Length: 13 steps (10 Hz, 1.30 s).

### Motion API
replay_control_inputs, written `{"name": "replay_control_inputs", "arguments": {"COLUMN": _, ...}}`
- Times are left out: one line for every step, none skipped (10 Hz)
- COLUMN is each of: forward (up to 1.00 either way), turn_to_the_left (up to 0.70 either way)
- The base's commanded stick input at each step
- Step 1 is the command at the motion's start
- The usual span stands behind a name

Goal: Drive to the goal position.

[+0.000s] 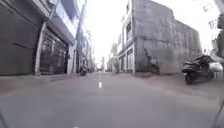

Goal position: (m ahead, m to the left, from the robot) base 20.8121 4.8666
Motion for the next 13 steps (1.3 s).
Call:
{"name": "replay_control_inputs", "arguments": {"forward": 1.00, "turn_to_the_left": 0.00}}
{"name": "replay_control_inputs", "arguments": {"forward": 1.00, "turn_to_the_left": 0.00}}
{"name": "replay_control_inputs", "arguments": {"forward": 1.00, "turn_to_the_left": 0.00}}
{"name": "replay_control_inputs", "arguments": {"forward": 1.00, "turn_to_the_left": 0.00}}
{"name": "replay_control_inputs", "arguments": {"forward": 1.00, "turn_to_the_left": 0.00}}
{"name": "replay_control_inputs", "arguments": {"forward": 1.00, "turn_to_the_left": 0.00}}
{"name": "replay_control_inputs", "arguments": {"forward": 1.00, "turn_to_the_left": 0.00}}
{"name": "replay_control_inputs", "arguments": {"forward": 1.00, "turn_to_the_left": 0.00}}
{"name": "replay_control_inputs", "arguments": {"forward": 1.00, "turn_to_the_left": 0.00}}
{"name": "replay_control_inputs", "arguments": {"forward": 1.00, "turn_to_the_left": -0.21}}
{"name": "replay_control_inputs", "arguments": {"forward": 1.00, "turn_to_the_left": -0.40}}
{"name": "replay_control_inputs", "arguments": {"forward": 1.00, "turn_to_the_left": -0.40}}
{"name": "replay_control_inputs", "arguments": {"forward": 1.00, "turn_to_the_left": -0.40}}
